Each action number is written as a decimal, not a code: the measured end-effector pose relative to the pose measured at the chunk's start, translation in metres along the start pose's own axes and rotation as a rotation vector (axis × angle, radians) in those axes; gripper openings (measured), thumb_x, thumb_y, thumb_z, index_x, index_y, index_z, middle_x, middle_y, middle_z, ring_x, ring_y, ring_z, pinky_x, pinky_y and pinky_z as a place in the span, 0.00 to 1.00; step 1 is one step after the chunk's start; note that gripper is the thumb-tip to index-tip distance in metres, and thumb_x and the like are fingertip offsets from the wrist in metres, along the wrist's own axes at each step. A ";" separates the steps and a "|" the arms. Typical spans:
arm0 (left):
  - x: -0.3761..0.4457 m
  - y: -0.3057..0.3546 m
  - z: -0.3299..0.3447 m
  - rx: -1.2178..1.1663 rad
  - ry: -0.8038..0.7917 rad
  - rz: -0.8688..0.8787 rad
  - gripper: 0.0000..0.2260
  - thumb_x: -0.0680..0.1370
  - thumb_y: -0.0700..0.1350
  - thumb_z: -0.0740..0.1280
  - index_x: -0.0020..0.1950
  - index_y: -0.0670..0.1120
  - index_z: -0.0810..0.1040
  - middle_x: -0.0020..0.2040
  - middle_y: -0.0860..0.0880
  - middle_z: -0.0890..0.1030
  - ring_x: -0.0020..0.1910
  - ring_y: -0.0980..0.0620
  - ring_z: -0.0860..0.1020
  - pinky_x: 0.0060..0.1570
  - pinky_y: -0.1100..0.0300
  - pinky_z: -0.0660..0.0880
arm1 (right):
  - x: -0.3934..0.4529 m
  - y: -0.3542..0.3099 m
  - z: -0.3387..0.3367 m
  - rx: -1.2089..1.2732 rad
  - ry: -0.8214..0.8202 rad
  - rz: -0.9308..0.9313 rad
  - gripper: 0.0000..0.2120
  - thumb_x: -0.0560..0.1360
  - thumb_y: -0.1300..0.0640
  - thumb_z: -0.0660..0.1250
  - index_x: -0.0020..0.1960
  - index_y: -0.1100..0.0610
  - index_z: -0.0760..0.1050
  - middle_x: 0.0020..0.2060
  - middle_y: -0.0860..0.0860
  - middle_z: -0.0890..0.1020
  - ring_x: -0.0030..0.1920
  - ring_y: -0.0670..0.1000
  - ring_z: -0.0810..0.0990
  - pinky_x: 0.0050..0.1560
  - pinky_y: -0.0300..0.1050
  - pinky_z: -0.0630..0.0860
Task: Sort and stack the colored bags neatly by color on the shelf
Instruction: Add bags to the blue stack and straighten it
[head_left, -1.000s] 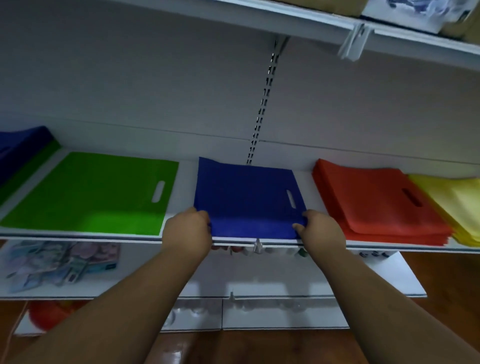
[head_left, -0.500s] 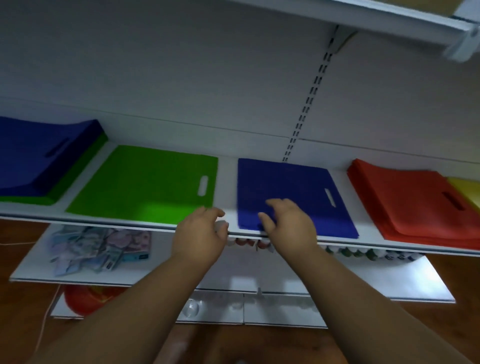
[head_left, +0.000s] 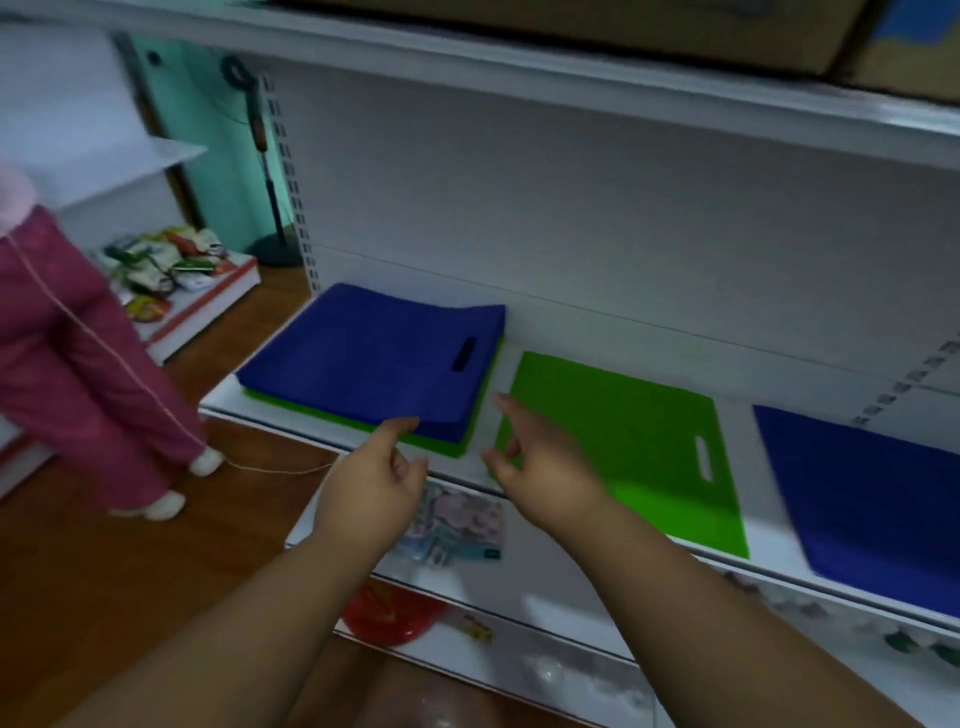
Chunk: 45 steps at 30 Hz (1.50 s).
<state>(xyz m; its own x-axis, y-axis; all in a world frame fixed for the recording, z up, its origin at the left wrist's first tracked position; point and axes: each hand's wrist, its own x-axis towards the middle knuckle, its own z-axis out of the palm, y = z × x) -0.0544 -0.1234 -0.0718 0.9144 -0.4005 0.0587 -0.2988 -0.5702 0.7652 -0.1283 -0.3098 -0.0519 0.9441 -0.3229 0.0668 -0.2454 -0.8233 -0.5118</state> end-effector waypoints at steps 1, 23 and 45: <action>0.006 -0.009 -0.013 -0.032 0.001 -0.035 0.20 0.79 0.49 0.66 0.71 0.57 0.69 0.34 0.50 0.76 0.35 0.55 0.77 0.35 0.54 0.73 | 0.011 -0.016 0.007 0.004 -0.076 0.029 0.33 0.78 0.44 0.63 0.78 0.39 0.51 0.43 0.49 0.80 0.43 0.53 0.79 0.43 0.48 0.77; 0.026 -0.010 -0.019 -0.464 0.167 -0.276 0.05 0.77 0.47 0.71 0.49 0.57 0.82 0.49 0.48 0.82 0.47 0.46 0.81 0.50 0.50 0.79 | -0.010 0.042 -0.017 -0.031 0.505 0.122 0.15 0.78 0.58 0.68 0.64 0.55 0.78 0.55 0.55 0.82 0.54 0.56 0.79 0.50 0.44 0.74; -0.087 0.273 0.317 0.218 -0.078 0.224 0.08 0.78 0.48 0.68 0.56 0.52 0.83 0.55 0.51 0.82 0.52 0.49 0.79 0.46 0.60 0.71 | -0.245 0.409 -0.246 -0.232 0.316 0.583 0.21 0.80 0.54 0.64 0.72 0.55 0.70 0.62 0.57 0.79 0.58 0.59 0.78 0.53 0.50 0.75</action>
<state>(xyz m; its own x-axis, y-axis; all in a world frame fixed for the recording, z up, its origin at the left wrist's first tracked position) -0.3023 -0.4712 -0.0709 0.7982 -0.5823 0.1543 -0.5494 -0.5987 0.5828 -0.5145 -0.6820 -0.0668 0.5436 -0.8332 0.1009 -0.7660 -0.5417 -0.3460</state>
